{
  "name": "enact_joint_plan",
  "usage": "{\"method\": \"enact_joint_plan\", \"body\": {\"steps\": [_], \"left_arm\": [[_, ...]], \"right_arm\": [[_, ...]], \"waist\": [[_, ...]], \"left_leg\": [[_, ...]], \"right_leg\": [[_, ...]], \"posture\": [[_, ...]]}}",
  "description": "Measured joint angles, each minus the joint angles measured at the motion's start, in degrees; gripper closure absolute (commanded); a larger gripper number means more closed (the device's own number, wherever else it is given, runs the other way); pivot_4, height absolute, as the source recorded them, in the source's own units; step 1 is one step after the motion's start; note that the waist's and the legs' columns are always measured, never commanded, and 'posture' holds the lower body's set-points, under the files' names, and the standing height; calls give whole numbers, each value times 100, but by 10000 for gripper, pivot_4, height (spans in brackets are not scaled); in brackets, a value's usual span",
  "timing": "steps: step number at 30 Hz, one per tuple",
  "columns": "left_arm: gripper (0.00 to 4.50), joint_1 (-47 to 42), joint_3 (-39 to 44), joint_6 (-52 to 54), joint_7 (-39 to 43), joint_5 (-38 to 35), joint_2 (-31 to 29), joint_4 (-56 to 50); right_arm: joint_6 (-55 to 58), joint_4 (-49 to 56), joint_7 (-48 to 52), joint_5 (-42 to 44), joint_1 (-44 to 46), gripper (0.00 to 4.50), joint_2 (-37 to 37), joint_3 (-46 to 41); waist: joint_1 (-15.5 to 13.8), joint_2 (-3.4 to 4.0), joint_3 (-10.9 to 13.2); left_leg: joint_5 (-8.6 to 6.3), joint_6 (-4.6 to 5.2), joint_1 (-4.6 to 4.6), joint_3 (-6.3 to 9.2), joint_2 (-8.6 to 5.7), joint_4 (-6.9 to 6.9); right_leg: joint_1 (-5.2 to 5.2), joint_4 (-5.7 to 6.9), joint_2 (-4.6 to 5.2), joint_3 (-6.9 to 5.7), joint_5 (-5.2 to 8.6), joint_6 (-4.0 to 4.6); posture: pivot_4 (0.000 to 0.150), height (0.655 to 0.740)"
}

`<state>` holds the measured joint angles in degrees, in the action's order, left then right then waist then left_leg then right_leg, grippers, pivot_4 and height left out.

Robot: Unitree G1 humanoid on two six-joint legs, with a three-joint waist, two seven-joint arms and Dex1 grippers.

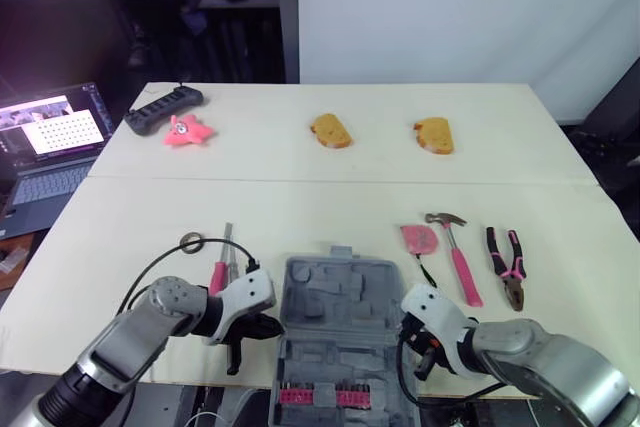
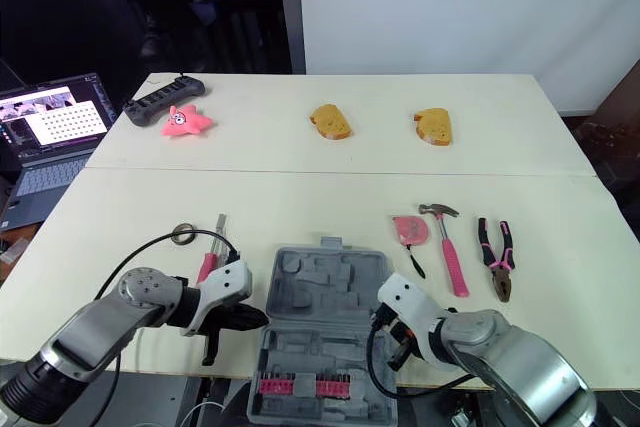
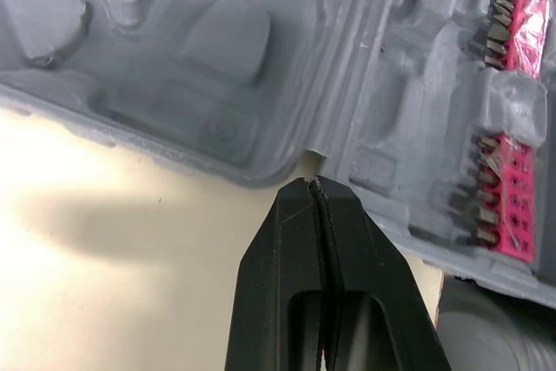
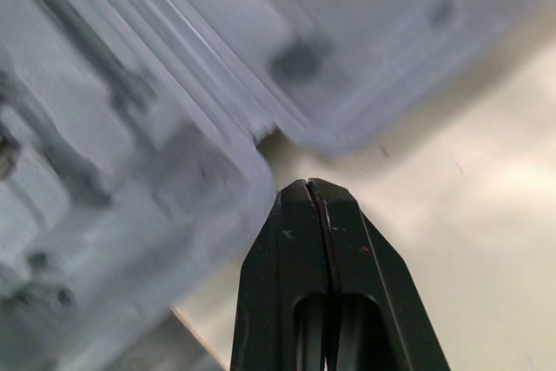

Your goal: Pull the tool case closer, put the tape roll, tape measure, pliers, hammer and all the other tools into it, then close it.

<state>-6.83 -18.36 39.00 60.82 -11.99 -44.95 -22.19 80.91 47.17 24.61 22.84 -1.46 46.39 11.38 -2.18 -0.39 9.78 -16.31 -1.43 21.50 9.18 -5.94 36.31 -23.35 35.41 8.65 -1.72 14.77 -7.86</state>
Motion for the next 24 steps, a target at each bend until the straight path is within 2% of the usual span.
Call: {"method": "enact_joint_plan", "body": {"steps": [4,6,7,10,13,14,16,17,19,22,24], "left_arm": [[44575,182,623,-114,25,-259,-230,8],[44575,384,1163,-136,60,-497,-373,12],[44575,610,1608,-263,154,-664,-471,22],[44575,1356,2858,-709,640,-1177,-625,309],[44575,1945,3782,-1199,1046,-1324,-772,1004],[39481,2070,3963,-1420,1130,-1299,-808,1280],[32428,2251,4312,-2155,1226,-1076,-939,2302],[26444,2287,4473,-2399,1227,-971,-997,2793],[17050,2209,4640,-2698,1248,-941,-1031,3368],[645,2011,4795,-3065,1260,-931,-1128,4116],[0,1862,4840,-3249,1256,-923,-1164,4492]], "right_arm": [[-535,-25,332,-8,-524,45000,505,-741],[-1051,-123,616,-28,-933,45000,736,-1388],[-1540,-204,874,-53,-1265,45000,740,-1974],[-2969,-279,1806,55,-2234,45000,249,-3710],[-4009,-528,2630,177,-3031,45000,-179,-5022],[-4269,-629,2849,200,-3251,45000,-271,-5312],[-4840,-1065,3330,228,-3717,45000,-482,-5945],[-5012,-1335,3464,227,-3841,39674,-535,-6206],[-5208,-1734,3661,296,-3938,32487,-549,-6538],[-5627,-2367,3971,313,-4191,17082,-563,-6800],[-5878,-2660,4055,311,-4248,6128,-611,-6853]], "waist": [[1,1,1],[1,0,2],[1,0,2],[-5,2,1],[-11,2,1],[-10,2,1],[-10,-2,3],[-6,-4,5],[-3,-4,7],[-5,-11,11],[-1,-10,11]], "left_leg": [[0,0,-3,-3,1,4],[0,0,-6,-4,2,5],[0,0,-2,-7,3,5],[-2,3,-9,-13,12,1],[-7,11,-15,-36,24,3],[-8,13,-16,-40,24,4],[-10,14,-19,-56,32,4],[-10,13,-21,-67,39,8],[-10,11,-20,-81,49,24],[-12,9,-19,-97,68,51],[-12,9,-20,-95,73,53]], "right_leg": [[2,6,-1,0,0,1],[4,6,-2,0,0,1],[2,5,-2,0,0,1],[8,4,-3,-2,0,1],[23,-5,-3,-6,0,1],[25,-6,-2,-4,0,1],[25,-8,-3,-2,-2,5],[25,-9,-4,0,-5,14],[26,-8,-6,6,-6,35],[29,-5,-11,5,-7,25],[27,-4,-9,8,-12,26]], "posture": [[1500,7400],[1500,7400],[1500,7400],[1500,7400],[1500,7400],[1500,7400],[1500,7400],[1500,7400],[1500,7400],[1500,7400],[1500,7400]]}}
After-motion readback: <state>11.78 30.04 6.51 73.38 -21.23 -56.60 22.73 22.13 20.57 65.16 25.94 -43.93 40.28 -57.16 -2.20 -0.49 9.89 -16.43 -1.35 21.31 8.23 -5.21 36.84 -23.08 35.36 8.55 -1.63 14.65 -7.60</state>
